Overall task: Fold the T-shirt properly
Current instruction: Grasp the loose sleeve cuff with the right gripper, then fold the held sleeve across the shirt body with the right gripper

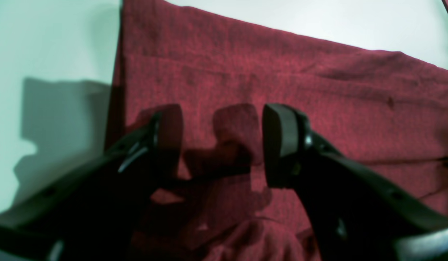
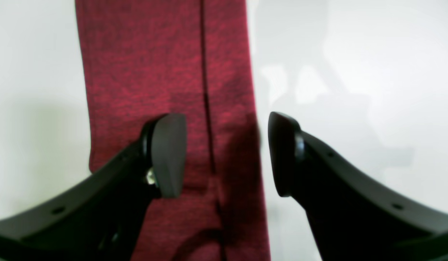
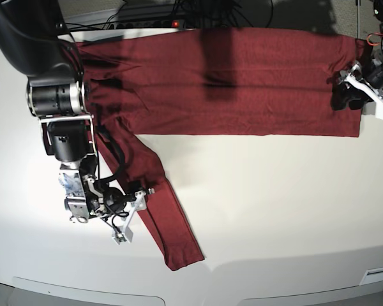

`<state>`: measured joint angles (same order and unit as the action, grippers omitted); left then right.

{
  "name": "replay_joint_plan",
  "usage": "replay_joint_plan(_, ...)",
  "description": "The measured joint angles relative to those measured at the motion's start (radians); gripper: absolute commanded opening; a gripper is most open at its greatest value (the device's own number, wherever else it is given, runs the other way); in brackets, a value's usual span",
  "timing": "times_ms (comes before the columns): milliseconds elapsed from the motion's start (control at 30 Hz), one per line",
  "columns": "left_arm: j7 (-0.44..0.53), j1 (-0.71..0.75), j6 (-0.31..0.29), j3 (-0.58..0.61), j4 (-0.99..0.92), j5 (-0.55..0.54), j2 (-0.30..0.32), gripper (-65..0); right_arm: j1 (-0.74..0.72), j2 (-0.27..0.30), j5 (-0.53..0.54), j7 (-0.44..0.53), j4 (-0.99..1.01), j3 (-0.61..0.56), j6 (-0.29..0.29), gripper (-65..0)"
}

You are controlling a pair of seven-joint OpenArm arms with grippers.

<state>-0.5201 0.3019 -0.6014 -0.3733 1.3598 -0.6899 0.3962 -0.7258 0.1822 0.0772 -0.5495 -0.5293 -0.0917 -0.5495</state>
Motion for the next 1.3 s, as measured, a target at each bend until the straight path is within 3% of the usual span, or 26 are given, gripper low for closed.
replay_joint_plan(167, 0.000, 0.000, 0.000, 0.000, 0.000, 0.000, 0.000, -31.0, -0.003, -0.007, -0.026, 0.005, 0.019, 0.000, 0.019, -29.6)
replay_joint_plan(233, 0.000, 0.000, 0.000, 0.000, 0.000, 0.000, 0.000, -31.0, -0.006, -0.007, -0.026, 0.010, 0.026, 0.000, 0.019, -33.0)
replay_joint_plan(367, 0.000, 0.000, 0.000, 0.000, 0.000, 0.001, 0.001, -31.0, -0.002, -0.005, -0.026, 0.010, 0.027, 0.000, 0.019, -45.7)
replay_joint_plan(533, 0.000, 0.000, 0.000, 0.000, 0.000, 0.000, 0.000, -31.0, 0.000, -0.011, -0.132, 0.066, 0.028, 0.000, 0.016, -65.0)
replay_joint_plan(700, 0.000, 0.000, 0.000, 0.000, 0.000, 0.000, 0.000, -31.0, 0.003, -0.010, -0.154, 0.116, 0.031, 0.000, 0.014, -65.0)
replay_joint_plan(833, 0.000, 0.000, 0.000, 0.000, 0.000, 0.000, 0.000, -31.0, -0.003, -0.007, -0.142, 0.055, 0.016, 0.000, -0.110, -65.0)
replay_joint_plan(900, 0.000, 0.000, 0.000, 0.000, 0.000, 0.001, 0.000, -31.0, -0.003, -0.008, -0.045, -0.034, 0.005, 0.000, -0.144, -65.0)
replay_joint_plan(1067, 0.011, 0.000, 0.000, 0.000, 0.000, 0.001, 0.000, -31.0, 0.002, -0.006, 0.172, -0.246, -0.056, 0.000, -0.143, -65.0)
replay_joint_plan(1233, 0.026, 0.000, 0.000, 0.000, 0.000, 0.001, 0.000, -31.0, 0.033, -0.008, 0.534, -0.516, -0.183, 0.000, -0.143, -65.0)
replay_joint_plan(1300, 0.027, 0.000, 0.000, 0.000, 0.000, 0.001, 0.000, -31.0, 0.055, -0.019, 0.622, -0.615, -0.251, 0.000, -0.144, -65.0)
